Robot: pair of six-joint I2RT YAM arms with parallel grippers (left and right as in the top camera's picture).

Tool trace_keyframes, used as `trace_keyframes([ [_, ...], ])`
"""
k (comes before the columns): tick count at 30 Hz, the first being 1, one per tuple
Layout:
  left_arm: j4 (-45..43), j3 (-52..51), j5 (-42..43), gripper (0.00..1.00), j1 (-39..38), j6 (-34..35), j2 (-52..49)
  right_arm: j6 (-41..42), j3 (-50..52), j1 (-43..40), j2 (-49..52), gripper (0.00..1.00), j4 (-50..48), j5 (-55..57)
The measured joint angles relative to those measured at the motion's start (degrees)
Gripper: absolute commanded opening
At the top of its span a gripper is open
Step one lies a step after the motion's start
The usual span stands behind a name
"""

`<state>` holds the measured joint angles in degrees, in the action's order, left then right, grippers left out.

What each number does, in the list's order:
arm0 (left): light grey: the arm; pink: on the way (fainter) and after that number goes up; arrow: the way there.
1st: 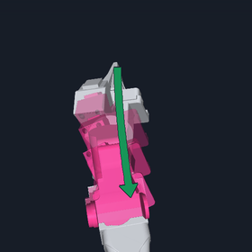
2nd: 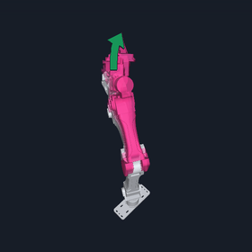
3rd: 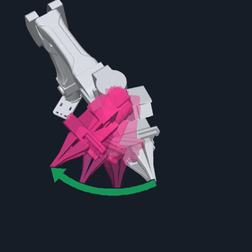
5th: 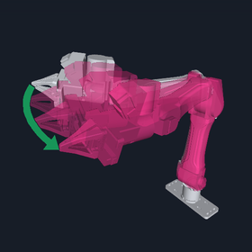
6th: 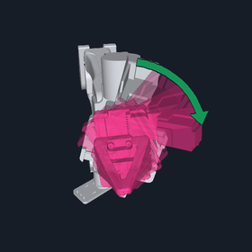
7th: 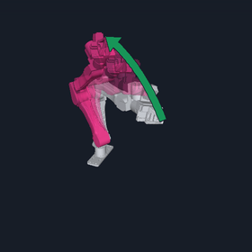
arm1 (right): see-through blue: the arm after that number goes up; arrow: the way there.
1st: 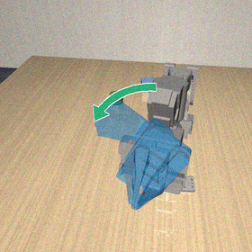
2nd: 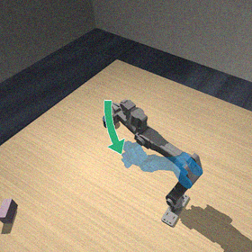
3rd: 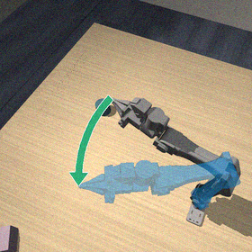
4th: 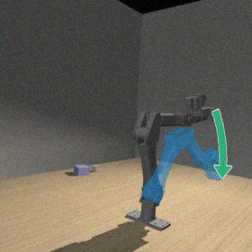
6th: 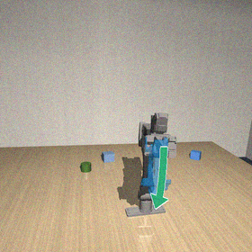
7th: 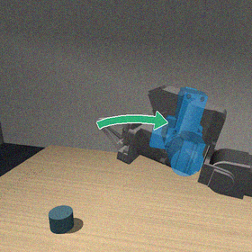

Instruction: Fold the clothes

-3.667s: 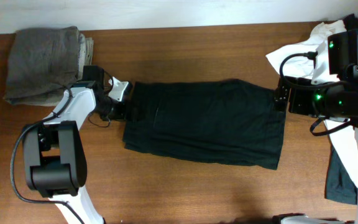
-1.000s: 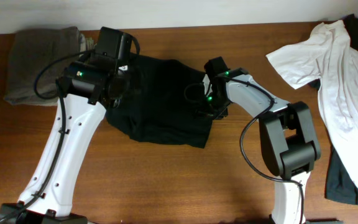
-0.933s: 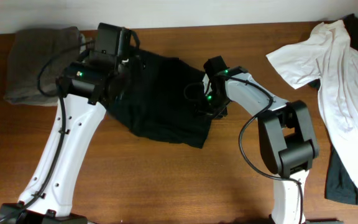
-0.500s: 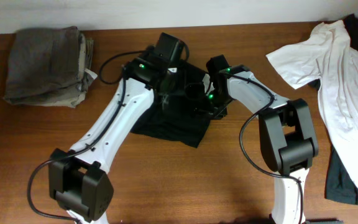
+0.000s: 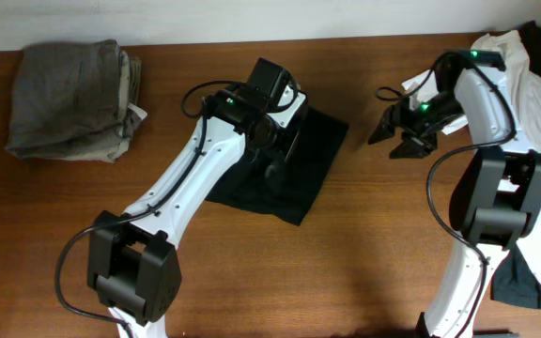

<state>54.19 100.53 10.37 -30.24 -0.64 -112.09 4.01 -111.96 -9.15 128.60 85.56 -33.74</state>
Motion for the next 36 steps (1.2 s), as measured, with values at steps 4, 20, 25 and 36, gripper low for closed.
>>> trace_keyframes([
  [4, 0.6, 0.0, 3.0, 0.80, 0.0, -3.8, -0.6, -1.1, 0.0, 0.5, 0.0, 0.56, 0.2, 0.0],
  [20, 6.2, -3.4, 15.7, 0.01, 10.6, -4.5, -1.2, 5.4, 0.0, 16.6, -1.5, 0.12, -26.2, -5.9],
  [25, -2.1, -10.3, 20.9, 0.01, 9.0, -2.9, -1.2, 13.4, 0.0, 16.1, -0.5, 0.04, -34.2, -2.6],
  [36, -17.6, -24.2, 25.3, 0.01, 8.6, 6.5, -1.2, 16.7, -0.1, 16.3, 11.6, 0.04, -35.5, -3.6],
])
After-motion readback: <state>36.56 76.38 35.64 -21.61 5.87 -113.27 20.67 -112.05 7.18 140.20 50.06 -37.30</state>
